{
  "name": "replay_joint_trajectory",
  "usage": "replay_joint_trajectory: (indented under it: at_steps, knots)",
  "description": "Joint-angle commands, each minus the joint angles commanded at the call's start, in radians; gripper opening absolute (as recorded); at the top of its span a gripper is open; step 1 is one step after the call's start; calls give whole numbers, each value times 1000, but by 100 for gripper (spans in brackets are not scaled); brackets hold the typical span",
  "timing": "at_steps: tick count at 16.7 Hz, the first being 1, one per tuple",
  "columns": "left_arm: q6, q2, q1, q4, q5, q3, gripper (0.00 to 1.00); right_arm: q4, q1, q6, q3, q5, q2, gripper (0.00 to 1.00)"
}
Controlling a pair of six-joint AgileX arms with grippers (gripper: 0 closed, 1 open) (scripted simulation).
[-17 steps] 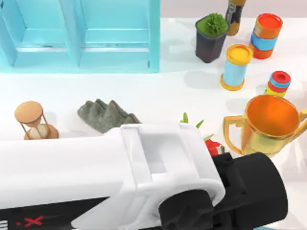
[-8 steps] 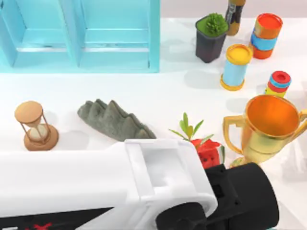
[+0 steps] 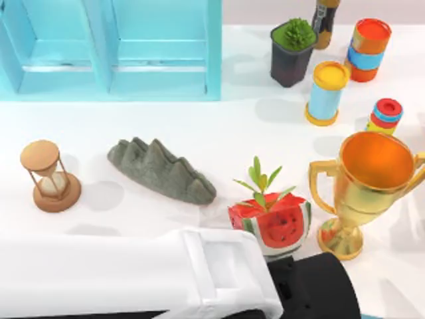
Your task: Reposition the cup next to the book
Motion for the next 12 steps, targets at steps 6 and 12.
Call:
replay_joint_trajectory:
  at_steps: [6,12]
  knots:
    - [0,0,0,0,0,0,38,0,0,0,0,0,0,100]
    - [0,0,0,0,0,0,83,0,0,0,0,0,0,100]
